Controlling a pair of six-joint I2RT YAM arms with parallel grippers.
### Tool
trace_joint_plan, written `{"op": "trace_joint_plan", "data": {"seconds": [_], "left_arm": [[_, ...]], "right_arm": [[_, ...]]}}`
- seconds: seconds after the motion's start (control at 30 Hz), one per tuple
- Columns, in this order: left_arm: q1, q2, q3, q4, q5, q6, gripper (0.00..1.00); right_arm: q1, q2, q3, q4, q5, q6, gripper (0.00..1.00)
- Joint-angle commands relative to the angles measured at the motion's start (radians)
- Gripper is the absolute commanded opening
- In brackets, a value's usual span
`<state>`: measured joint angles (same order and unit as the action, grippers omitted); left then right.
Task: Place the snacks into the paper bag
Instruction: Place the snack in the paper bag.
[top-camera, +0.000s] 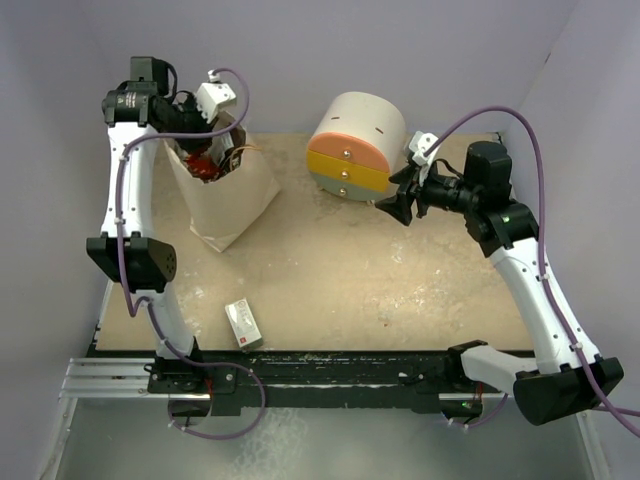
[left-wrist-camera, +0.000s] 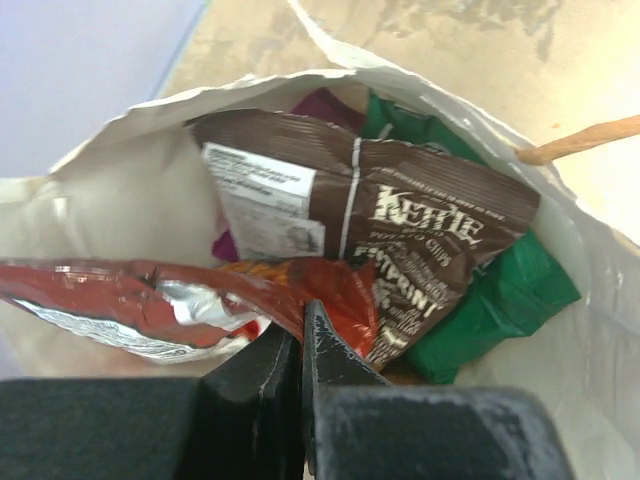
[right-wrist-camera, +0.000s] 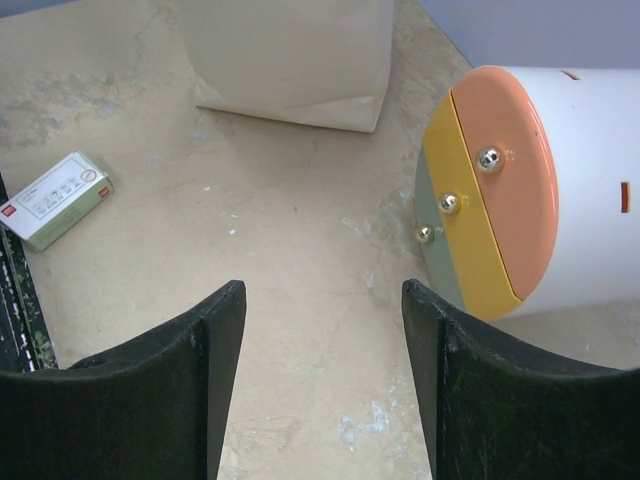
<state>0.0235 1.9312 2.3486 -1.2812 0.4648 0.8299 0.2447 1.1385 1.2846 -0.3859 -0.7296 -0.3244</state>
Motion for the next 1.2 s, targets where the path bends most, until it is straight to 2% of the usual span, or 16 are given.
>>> {"op": "trace_joint_plan", "data": {"seconds": [0.0, 0.2, 0.37, 0.5, 0.73, 1.0, 1.17], "left_arm": [[-0.026, 0.045, 0.019, -0.076, 0.111, -0.026, 0.07], [-0.062, 0.081, -0.022, -0.094, 0.106, -0.075, 0.15], [-0.063, 0.113, -0.002, -0.159, 0.065, -0.075, 0.33], [-0.063, 0.066, 0.002, -0.14, 0.083, -0.071, 0.45], [-0.063, -0.031, 0.0, -0.042, 0.082, -0.102, 0.69], [-0.063, -0.172, -0.08, 0.145, 0.042, -0.166, 0.82], [-0.058, -0.252, -0.178, 0.318, -0.021, -0.249, 0.84]], "right_arm": [[-0.007, -0.011, -0.006, 0.042, -0.037, 0.01, 0.66], [-0.01, -0.016, -0.011, 0.042, -0.038, 0.01, 0.67], [-0.01, -0.01, -0.013, 0.046, -0.041, 0.01, 0.67], [-0.01, -0.003, -0.011, 0.05, -0.048, 0.012, 0.67], [-0.013, -0.003, -0.009, 0.048, -0.05, 0.013, 0.67], [-0.013, 0.0, -0.016, 0.053, -0.053, 0.013, 0.68], [-0.014, 0.001, -0.015, 0.056, -0.056, 0.014, 0.68]]}}
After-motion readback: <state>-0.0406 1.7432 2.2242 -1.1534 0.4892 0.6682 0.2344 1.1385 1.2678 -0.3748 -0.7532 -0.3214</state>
